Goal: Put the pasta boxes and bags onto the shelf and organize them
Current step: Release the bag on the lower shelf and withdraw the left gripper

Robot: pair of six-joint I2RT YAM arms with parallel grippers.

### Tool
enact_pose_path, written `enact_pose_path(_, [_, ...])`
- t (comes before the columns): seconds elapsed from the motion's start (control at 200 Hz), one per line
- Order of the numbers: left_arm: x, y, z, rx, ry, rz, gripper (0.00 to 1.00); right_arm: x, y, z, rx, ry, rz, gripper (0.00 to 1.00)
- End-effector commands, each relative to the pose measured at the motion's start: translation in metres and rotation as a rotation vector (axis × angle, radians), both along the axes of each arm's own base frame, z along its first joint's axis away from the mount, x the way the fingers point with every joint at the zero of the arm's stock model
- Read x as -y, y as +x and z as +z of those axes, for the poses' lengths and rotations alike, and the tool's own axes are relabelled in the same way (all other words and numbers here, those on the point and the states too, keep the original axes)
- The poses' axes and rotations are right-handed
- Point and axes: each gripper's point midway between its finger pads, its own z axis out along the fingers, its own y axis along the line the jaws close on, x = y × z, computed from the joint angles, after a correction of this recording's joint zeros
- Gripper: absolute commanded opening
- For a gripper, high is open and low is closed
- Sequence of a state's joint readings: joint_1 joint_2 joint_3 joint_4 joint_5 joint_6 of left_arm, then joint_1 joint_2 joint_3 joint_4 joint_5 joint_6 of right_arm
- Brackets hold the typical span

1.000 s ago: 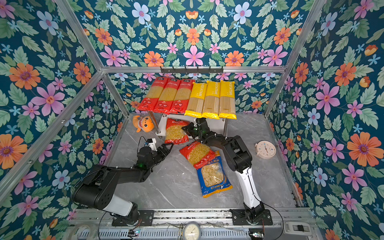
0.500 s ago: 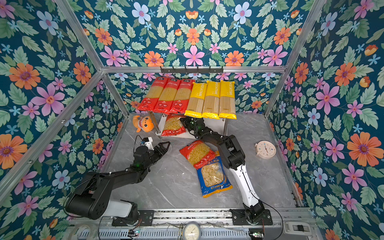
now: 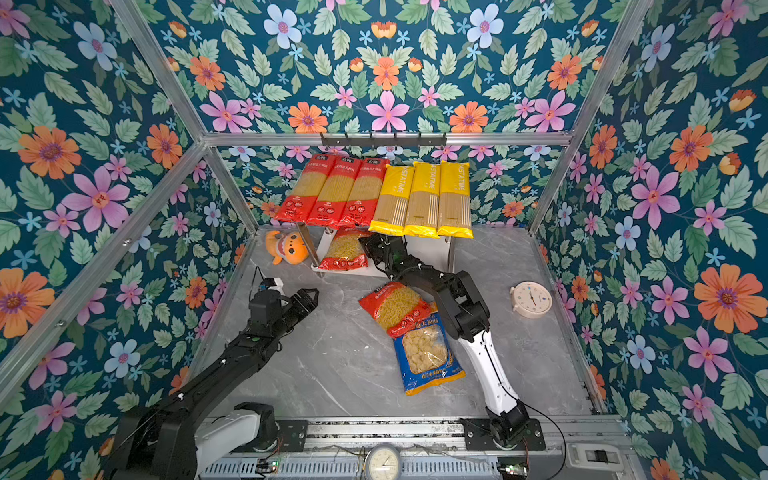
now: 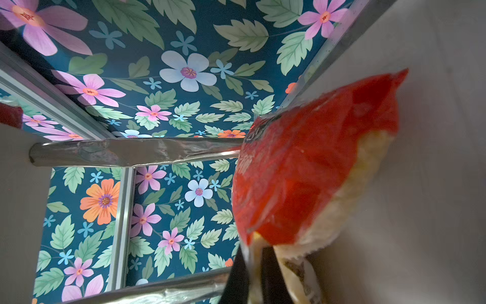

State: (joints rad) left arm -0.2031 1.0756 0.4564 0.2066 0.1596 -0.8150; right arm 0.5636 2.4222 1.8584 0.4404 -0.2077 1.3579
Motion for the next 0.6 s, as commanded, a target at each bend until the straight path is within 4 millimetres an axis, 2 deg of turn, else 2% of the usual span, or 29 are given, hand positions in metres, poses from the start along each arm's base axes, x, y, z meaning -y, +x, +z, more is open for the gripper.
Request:
enact_pose_path(0.0, [-0.003,-0.007,-0.009,-0.035,0.03,-0.002,0.8,-0.01,0.0,-0.002,-0.012,0.017,0.029,0.0])
enact_pose_path(0.18, [-0.004,-0.011,-0.009,-0.031,0.019,0.001,0.8,-0.022,0.001,-0.001,-0.004,-0.004,0.083,0.01])
enact_pose_path(0.45, [-0.003,-0.017,-0.01,-0.028,0.006,-0.009,0.79,-0.046,-0.003,0.003,0.017,-0.005,0.207,0.18])
enact_pose_path(0.595, [0.002,-0.017,-0.005,-0.013,-0.019,-0.027,0.79,-0.044,-0.013,0.008,0.025,-0.023,0.234,0.3])
